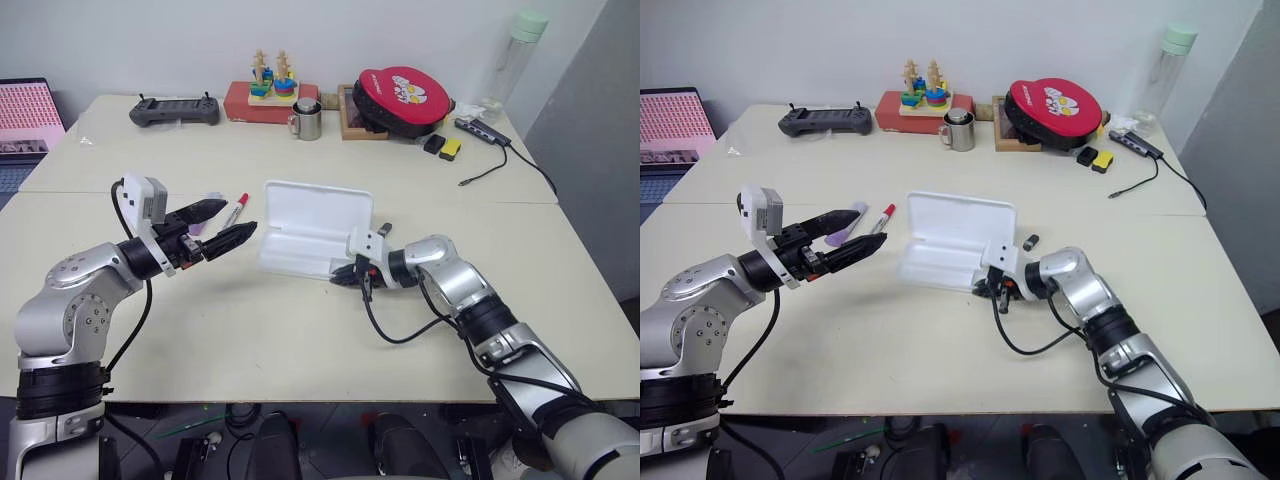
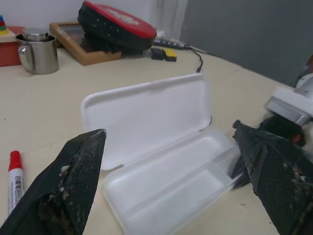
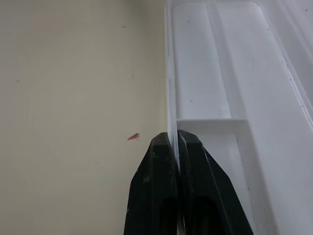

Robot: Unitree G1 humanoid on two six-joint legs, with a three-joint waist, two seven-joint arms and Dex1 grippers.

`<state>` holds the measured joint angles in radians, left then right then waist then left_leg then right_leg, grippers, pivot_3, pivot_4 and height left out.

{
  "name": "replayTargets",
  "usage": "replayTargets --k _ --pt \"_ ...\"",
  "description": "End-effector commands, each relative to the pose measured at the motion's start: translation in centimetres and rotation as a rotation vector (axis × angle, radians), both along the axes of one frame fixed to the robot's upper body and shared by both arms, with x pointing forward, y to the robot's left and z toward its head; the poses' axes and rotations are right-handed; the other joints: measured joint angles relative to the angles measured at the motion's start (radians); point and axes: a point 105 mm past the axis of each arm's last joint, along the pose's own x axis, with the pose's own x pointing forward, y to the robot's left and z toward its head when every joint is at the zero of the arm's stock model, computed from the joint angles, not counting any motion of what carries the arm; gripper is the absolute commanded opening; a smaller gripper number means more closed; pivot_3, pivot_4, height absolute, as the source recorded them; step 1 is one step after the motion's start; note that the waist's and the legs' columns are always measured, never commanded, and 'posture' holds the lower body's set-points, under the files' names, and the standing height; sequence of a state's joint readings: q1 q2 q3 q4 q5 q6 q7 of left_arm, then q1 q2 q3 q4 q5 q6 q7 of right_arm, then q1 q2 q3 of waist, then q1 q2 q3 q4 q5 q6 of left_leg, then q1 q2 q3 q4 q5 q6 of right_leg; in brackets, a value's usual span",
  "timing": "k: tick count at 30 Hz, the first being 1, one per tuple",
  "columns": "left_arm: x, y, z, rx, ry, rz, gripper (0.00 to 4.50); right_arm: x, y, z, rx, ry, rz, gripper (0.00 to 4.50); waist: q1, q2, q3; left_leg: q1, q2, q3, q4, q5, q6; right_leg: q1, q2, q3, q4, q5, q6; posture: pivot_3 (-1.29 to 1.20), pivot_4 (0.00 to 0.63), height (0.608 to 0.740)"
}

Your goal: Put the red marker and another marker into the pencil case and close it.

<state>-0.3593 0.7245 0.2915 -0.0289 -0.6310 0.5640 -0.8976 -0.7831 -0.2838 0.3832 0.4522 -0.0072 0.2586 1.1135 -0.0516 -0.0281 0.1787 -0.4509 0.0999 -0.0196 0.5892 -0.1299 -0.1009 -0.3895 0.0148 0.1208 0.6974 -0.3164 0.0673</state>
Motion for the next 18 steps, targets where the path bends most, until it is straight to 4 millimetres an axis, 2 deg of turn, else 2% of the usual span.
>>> replayTargets --k 1,6,7,11,13,15,18 --pt "0.2 0.9 1.1 0.023 -0.048 0.023 4.50 -0.2 0.9 1.6 0.035 -0.048 0.021 0.03 -0.002 0.000 0.000 0.000 0.000 0.000 0.000 0.000 0.000 0.000 0.000 0.000 0.000 0.000 0.000 0.00 0.150 0.740" --pt "1.2 2.7 1.7 -0.015 -0.080 0.127 4.50 -0.6 1.5 1.7 0.051 -0.049 0.030 0.03 -0.004 0.000 0.000 0.000 0.000 0.000 0.001 0.000 0.000 0.000 0.000 0.000 0.000 0.000 0.000 0.00 0.150 0.740" --pt "1.5 3.1 1.8 -0.021 -0.089 0.151 4.50 -0.5 1.5 1.7 0.054 -0.055 0.028 0.41 -0.003 0.000 0.000 0.000 0.000 0.000 0.001 0.000 0.000 0.000 0.000 0.000 0.000 0.000 0.000 0.00 0.150 0.740" --pt "2.9 5.7 2.5 -0.062 -0.130 0.309 4.50 -1.5 1.2 2.2 0.073 -0.046 0.086 1.22 0.001 0.000 0.000 0.000 0.000 0.000 0.001 0.000 0.000 0.000 0.000 0.000 0.000 0.000 0.000 0.00 0.150 0.740" --pt "3.6 6.7 2.0 -0.028 -0.115 0.369 4.50 -1.4 1.0 2.7 0.090 -0.057 0.077 1.65 0.001 0.000 0.000 0.000 0.000 0.000 0.001 0.000 0.000 0.000 0.000 0.000 0.000 0.000 0.000 0.00 0.150 0.740" --pt "4.9 8.9 1.0 0.036 -0.086 0.524 4.50 -1.3 1.0 4.7 0.193 -0.062 0.063 2.18 0.001 0.000 0.000 0.000 0.000 0.000 0.001 0.000 0.000 0.000 0.000 0.000 0.000 0.000 0.000 0.00 0.150 0.740" --pt "5.9 10.7 -0.2 0.100 -0.046 0.642 4.50 -1.2 0.8 5.8 0.243 -0.082 0.043 2.87 0.002 0.000 0.000 0.000 0.000 0.000 0.001 0.000 0.000 0.000 0.000 -0.001 0.000 0.000 0.000 0.00 0.150 0.740"
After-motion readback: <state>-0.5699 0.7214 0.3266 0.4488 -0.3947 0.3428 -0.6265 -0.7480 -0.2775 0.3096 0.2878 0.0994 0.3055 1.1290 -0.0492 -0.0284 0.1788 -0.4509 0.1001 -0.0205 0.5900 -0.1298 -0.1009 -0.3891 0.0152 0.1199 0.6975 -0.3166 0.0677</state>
